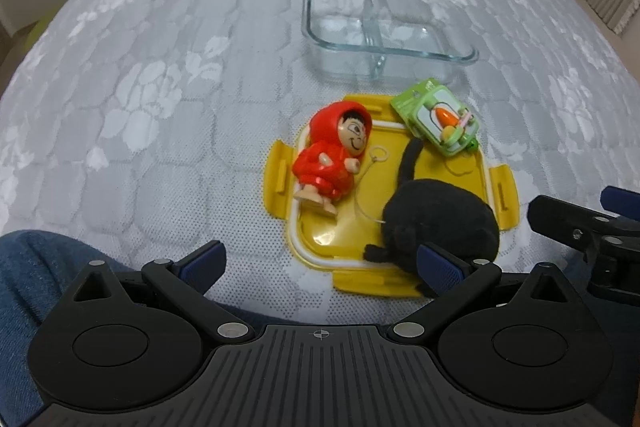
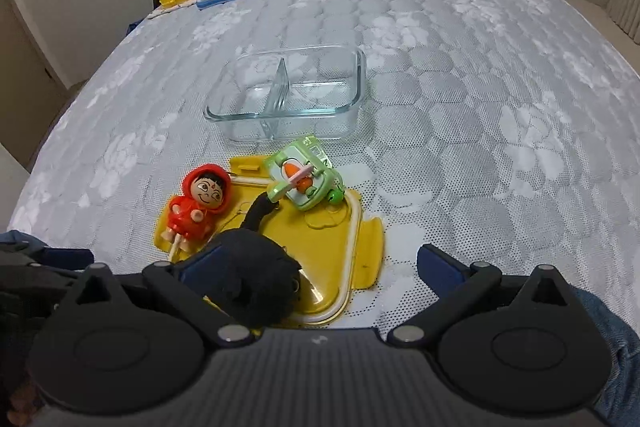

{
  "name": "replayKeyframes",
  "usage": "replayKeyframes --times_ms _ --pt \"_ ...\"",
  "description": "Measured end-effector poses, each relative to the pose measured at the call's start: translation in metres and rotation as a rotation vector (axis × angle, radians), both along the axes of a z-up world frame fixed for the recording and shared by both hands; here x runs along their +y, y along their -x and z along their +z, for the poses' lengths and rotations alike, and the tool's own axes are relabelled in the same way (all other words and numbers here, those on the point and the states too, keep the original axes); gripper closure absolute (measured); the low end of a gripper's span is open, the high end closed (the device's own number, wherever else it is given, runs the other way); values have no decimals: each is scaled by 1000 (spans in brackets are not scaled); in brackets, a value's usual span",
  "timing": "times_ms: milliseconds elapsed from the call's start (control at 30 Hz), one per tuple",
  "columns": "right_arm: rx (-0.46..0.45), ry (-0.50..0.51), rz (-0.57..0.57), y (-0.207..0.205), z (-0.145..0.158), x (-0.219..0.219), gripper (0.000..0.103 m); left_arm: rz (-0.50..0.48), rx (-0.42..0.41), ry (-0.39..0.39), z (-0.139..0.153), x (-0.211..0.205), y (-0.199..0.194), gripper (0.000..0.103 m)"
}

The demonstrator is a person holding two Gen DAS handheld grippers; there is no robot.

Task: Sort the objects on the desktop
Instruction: 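Reach the right gripper to the black plush toy and grasp it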

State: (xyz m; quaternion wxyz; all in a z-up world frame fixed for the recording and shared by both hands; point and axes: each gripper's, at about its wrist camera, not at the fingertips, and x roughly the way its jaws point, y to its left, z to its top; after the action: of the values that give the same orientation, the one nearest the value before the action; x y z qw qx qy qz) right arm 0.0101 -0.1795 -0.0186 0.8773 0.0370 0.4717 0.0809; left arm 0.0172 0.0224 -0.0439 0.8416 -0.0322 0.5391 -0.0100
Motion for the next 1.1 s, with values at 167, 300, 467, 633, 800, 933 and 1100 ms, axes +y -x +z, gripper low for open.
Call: replayKeyframes --times_ms 167,300,467,633,800,933,1100 --pt "-25 6 16 1 3 4 1 14 -1 6 -5 15 -5 0" --pt "-21 -21 76 5 1 9 11 -3 5 18 -7 24 -8 0" --pt "-18 68 156 7 -10 33 18 -19 -5 11 -6 30 -10 0" --pt "-21 180 224 4 -22 55 20 26 -32 58 -1 54 -20 0" --pt "8 153 264 -6 -27 66 21 33 -46 67 -6 63 -29 0" --pt "35 156 276 -12 -34 72 16 33 -34 66 -15 67 -31 0" --pt "60 171 282 -22 -43 77 15 -5 -20 123 -20 67 -32 0"
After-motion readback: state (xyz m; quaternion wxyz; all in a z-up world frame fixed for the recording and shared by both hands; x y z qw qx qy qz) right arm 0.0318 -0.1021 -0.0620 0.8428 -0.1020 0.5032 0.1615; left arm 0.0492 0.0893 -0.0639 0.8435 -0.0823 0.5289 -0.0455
